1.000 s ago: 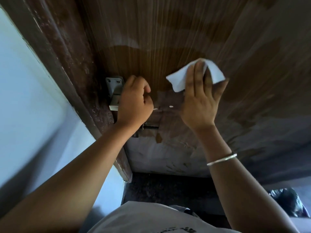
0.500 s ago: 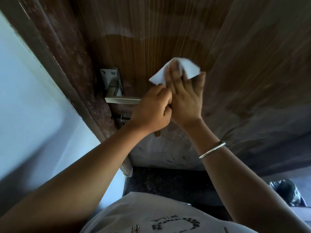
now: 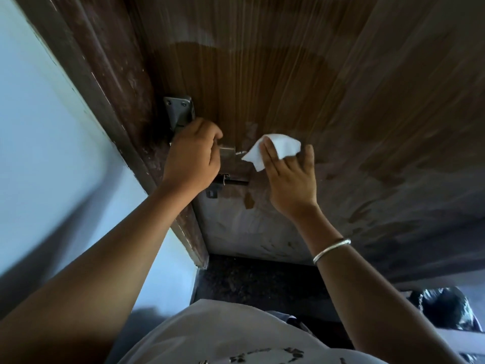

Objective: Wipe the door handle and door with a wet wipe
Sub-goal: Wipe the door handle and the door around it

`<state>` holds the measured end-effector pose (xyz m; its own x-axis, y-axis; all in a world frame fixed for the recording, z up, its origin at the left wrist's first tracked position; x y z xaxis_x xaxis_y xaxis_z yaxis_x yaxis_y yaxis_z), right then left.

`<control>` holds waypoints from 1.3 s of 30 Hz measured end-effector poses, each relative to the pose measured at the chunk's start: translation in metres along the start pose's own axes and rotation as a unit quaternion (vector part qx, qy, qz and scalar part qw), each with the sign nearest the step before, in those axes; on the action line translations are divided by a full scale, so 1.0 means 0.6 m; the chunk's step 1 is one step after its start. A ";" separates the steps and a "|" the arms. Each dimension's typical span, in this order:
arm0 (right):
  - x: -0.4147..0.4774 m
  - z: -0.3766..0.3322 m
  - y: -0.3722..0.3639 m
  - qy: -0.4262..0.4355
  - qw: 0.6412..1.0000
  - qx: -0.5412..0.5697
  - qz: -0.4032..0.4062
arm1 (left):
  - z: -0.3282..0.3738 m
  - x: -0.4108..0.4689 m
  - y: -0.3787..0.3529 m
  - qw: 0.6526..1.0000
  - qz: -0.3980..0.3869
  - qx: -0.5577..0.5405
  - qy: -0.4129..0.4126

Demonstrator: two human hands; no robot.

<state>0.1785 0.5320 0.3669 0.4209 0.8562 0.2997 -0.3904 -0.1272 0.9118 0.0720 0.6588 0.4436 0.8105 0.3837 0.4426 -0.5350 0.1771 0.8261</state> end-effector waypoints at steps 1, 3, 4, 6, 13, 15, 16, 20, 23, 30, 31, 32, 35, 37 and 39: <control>-0.008 0.008 -0.007 -0.024 1.000 0.006 -0.006 | 0.000 -0.006 0.000 1.000 0.000 0.020 -0.005; -0.002 0.031 -0.001 -0.086 0.996 0.017 0.022 | 0.000 -0.015 -0.002 0.998 -0.007 0.060 -0.008; 0.008 0.038 0.009 -0.111 0.992 0.027 0.043 | 0.000 -0.018 -0.004 0.997 -0.015 0.076 -0.009; 0.035 0.030 0.025 -0.101 0.991 0.046 0.075 | 0.000 -0.019 -0.011 0.994 -0.036 0.098 -0.009; 0.005 -0.017 -0.029 0.024 0.999 -0.020 -0.040 | -0.006 -0.031 -0.022 0.987 -0.096 0.127 -0.030; 0.012 -0.001 -0.025 -0.017 0.999 -0.008 -0.026 | -0.007 -0.034 -0.024 0.987 -0.103 0.125 -0.022; 0.023 -0.003 -0.020 -0.025 1.000 -0.009 -0.012 | -0.007 -0.034 -0.025 0.987 -0.103 0.123 -0.014; 0.049 -0.063 -0.025 0.098 0.991 -0.088 -0.032 | -0.006 -0.037 -0.027 0.986 -0.109 0.124 0.010; 0.016 -0.056 -0.045 0.122 0.981 -0.134 -0.065 | -0.008 -0.036 -0.022 0.985 -0.130 0.116 0.000; 0.065 -0.024 0.004 0.048 0.997 -0.048 0.023 | 0.003 -0.028 -0.021 0.984 -0.128 0.118 0.032; 0.068 -0.045 0.003 0.087 0.994 -0.071 0.016 | 0.002 -0.028 -0.021 0.984 -0.131 0.119 0.031; 0.064 -0.060 -0.001 0.117 0.989 -0.094 0.008 | 0.001 -0.027 -0.020 0.983 -0.135 0.120 0.028; 0.039 -0.055 -0.007 0.118 0.988 -0.102 0.009 | -0.004 -0.029 -0.019 0.981 -0.150 0.123 0.017; 0.042 -0.034 0.014 0.078 0.994 -0.072 0.034 | -0.002 -0.030 -0.020 0.980 -0.153 0.122 0.015; 0.069 -0.018 0.052 0.055 0.994 -0.044 0.086 | 0.001 -0.032 -0.020 0.981 -0.150 0.119 0.020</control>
<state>0.1751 0.5687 0.4045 0.2515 0.8759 0.4117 -0.5200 -0.2364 0.8208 0.0629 0.6487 0.4250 0.9106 0.3823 0.1568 -0.1988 0.0727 0.9773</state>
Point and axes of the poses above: each hand's wrist, its own x-axis towards the middle knuckle, its own y-axis out of the back of the hand, z = x × y, the point moved 7 cm from there along x, towards the middle knuckle, and after that the axes turned 8 degrees about -z, right-handed, at the moved point
